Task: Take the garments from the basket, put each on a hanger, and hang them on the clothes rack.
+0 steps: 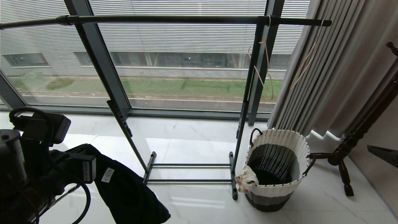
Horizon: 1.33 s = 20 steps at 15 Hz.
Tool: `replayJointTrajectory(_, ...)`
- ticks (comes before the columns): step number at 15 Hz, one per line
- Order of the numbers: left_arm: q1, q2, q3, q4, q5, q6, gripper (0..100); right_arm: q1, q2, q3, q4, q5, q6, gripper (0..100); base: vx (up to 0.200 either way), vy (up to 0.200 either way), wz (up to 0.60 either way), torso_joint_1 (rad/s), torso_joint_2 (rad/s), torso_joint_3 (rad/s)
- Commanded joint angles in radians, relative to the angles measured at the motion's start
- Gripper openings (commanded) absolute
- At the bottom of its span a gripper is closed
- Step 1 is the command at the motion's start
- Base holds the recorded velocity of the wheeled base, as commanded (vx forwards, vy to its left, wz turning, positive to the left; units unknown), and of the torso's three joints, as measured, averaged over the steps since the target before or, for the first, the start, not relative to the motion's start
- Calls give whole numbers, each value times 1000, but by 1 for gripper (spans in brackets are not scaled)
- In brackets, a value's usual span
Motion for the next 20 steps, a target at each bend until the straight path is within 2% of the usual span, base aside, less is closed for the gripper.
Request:
replayJointTrajectory(1,2,3,-2,-1,0,-1,0,2,4,-1,-6,10,0,100,200,0,0,-2,-2,7)
replayJointTrajectory(3,2,3,-2,-1,0,-1,0,11,39,-2,-66,40,0,100,200,0,0,-12,0,5)
replayJointTrajectory(8,-2,2,-3,-1,-9,4,0,11,108,-15,-193,37,14,100,200,0,0,1,0,1)
replayJointTrajectory(14,-2,2,-5,-1,-39,21,0,11,125,-64,-194,37,76,100,200,0,0,6,3,2)
replayJointTrajectory(19,-4,2,-6,-1,-39,19,0,11,129,-65,-196,37,84,100,200,0,0,1,1,5)
replayJointTrajectory(20,-13,0,-6,-3,-39,19,0,11,131,-73,-194,39,90,100,0,0,0,0,0,0)
